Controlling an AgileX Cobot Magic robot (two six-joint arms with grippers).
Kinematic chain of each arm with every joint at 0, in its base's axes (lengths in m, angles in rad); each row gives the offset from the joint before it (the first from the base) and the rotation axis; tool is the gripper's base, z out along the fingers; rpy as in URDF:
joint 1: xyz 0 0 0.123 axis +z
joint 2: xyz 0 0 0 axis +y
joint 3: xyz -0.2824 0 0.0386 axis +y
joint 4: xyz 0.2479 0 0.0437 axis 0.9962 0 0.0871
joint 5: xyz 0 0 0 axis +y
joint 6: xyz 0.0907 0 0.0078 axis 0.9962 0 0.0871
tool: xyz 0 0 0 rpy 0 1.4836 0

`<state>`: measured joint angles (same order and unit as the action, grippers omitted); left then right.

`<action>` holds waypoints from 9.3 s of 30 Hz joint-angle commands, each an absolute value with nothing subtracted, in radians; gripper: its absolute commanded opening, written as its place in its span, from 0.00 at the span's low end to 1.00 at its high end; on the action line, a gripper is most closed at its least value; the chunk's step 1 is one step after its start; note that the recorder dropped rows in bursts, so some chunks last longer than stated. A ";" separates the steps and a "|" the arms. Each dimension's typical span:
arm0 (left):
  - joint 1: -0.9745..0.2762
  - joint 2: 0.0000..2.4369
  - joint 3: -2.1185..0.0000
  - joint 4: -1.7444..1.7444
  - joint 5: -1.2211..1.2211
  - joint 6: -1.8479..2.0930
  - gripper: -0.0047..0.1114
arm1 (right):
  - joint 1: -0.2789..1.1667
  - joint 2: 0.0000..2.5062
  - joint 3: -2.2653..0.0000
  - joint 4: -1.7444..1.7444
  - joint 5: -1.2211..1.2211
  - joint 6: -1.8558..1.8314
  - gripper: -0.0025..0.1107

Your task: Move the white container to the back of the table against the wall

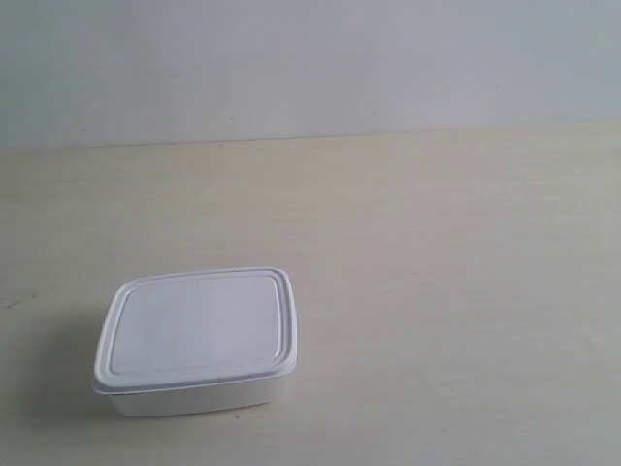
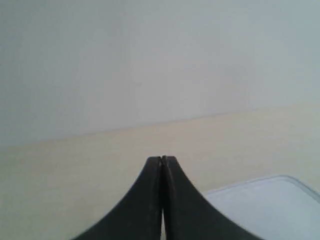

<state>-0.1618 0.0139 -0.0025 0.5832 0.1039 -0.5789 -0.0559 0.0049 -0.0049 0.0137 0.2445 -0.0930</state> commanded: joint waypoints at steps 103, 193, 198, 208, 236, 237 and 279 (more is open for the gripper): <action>-0.458 1.233 -0.324 -0.588 0.215 0.155 0.04 | 0.943 1.822 -0.947 0.502 0.379 -0.145 0.02; -0.458 1.781 -0.629 -0.529 -0.230 0.155 0.04 | 0.734 1.964 -1.021 0.405 0.057 -0.149 0.02; -0.458 1.818 -0.667 -0.526 -0.245 0.157 0.04 | 0.727 2.000 -1.068 0.404 0.057 -0.154 0.02; -0.423 1.889 -0.748 -0.509 -0.263 0.185 0.04 | 0.691 2.039 -1.118 0.404 0.044 -0.154 0.02; -0.368 1.981 -0.919 -0.460 -0.278 0.292 0.04 | 0.618 2.142 -1.276 0.410 0.029 -0.154 0.02; -0.368 1.981 -0.921 -0.460 -0.279 0.297 0.04 | 0.616 2.147 -1.287 0.410 0.031 -0.154 0.02; -0.261 2.157 -1.190 -0.401 -0.233 0.390 0.04 | 0.544 2.361 -1.602 0.412 0.070 -0.130 0.02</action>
